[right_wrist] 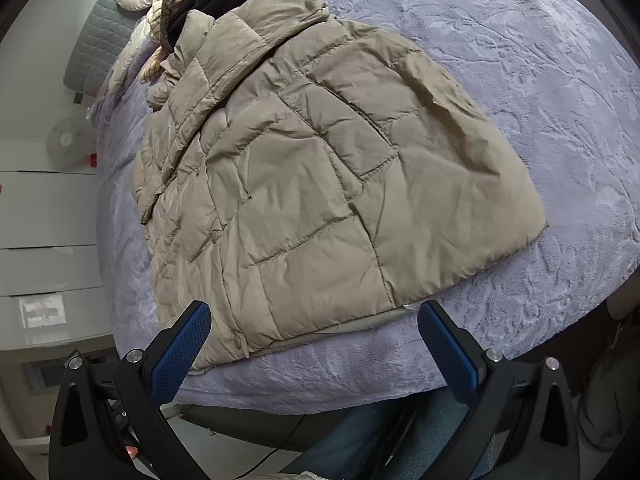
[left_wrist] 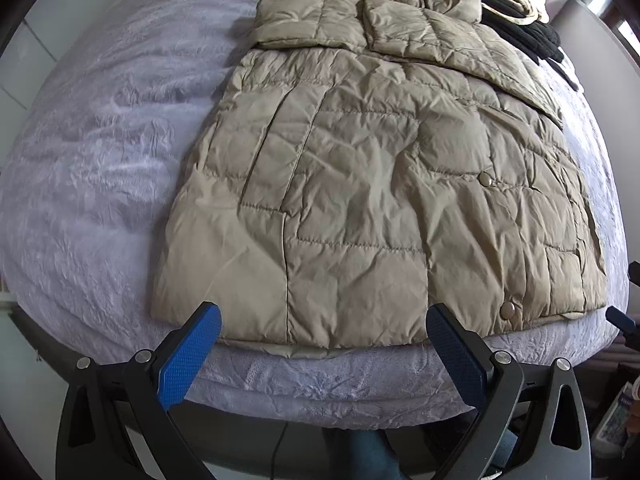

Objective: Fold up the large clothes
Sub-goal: 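Move both open tools toward the coat hem, then grasp the coat hem with the left tool while the right tool grasps it too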

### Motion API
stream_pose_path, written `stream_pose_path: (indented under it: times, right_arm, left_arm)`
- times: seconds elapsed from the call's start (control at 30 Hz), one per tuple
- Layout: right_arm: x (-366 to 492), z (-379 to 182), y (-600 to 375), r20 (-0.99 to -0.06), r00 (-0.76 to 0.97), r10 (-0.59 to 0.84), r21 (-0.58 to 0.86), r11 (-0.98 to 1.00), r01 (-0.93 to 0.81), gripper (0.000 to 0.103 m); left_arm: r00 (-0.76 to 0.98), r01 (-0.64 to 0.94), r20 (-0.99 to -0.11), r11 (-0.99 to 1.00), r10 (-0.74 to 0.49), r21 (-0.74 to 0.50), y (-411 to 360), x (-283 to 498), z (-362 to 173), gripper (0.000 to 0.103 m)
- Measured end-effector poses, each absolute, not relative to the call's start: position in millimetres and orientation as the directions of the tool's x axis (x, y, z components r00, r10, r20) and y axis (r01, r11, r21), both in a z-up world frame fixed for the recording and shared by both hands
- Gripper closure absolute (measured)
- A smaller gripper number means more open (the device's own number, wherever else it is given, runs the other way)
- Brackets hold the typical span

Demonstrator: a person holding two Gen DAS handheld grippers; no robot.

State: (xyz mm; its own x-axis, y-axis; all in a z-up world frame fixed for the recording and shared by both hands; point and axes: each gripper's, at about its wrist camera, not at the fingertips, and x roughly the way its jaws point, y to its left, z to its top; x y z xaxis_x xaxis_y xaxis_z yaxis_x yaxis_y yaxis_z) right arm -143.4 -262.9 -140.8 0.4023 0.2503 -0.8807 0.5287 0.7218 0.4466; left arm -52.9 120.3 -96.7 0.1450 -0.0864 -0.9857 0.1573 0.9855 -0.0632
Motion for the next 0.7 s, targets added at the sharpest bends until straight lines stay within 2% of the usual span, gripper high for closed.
stream_pose_path:
  times: [0.17,0.3,0.43,0.6,0.7]
  right_arm:
    - [-148.8,-150.8,-284.1,-0.864,0.408,0.294,0.490,0.673,0.554,0.000]
    - [-155.7,-168.6,-301.0,-0.807,0.454,0.378,0.589,0.575,0.568,0.000]
    - [-165.6,-191.6,-313.6,-0.768,0.478,0.427,0.640,0.483,0.598,0.000]
    - [-173.7,-219.6,-327.7,-0.724,0.522,0.450,0.681,0.349,0.644,0.000]
    - [-172.3,-228.4,-332.3,-0.704,0.552,0.447,0.699,0.298,0.651,0.000]
  left_arm:
    - [0.130,0.075,-0.974,0.981,-0.188,-0.179,134.1,-58.7,-103.3,0.000]
    - [0.112,-0.102,-0.940,0.938,-0.322,-0.333,176.1,-65.2,-121.8,0.000]
    - [0.085,-0.233,-0.909,0.879,-0.408,-0.416,204.4,-67.7,-151.1,0.000]
    - [0.105,-0.273,-0.852,0.809,-0.514,-0.521,206.0,-55.8,-170.9,0.000]
    - [0.101,-0.260,-0.847,0.808,-0.522,-0.529,192.2,-41.2,-177.7,0.000]
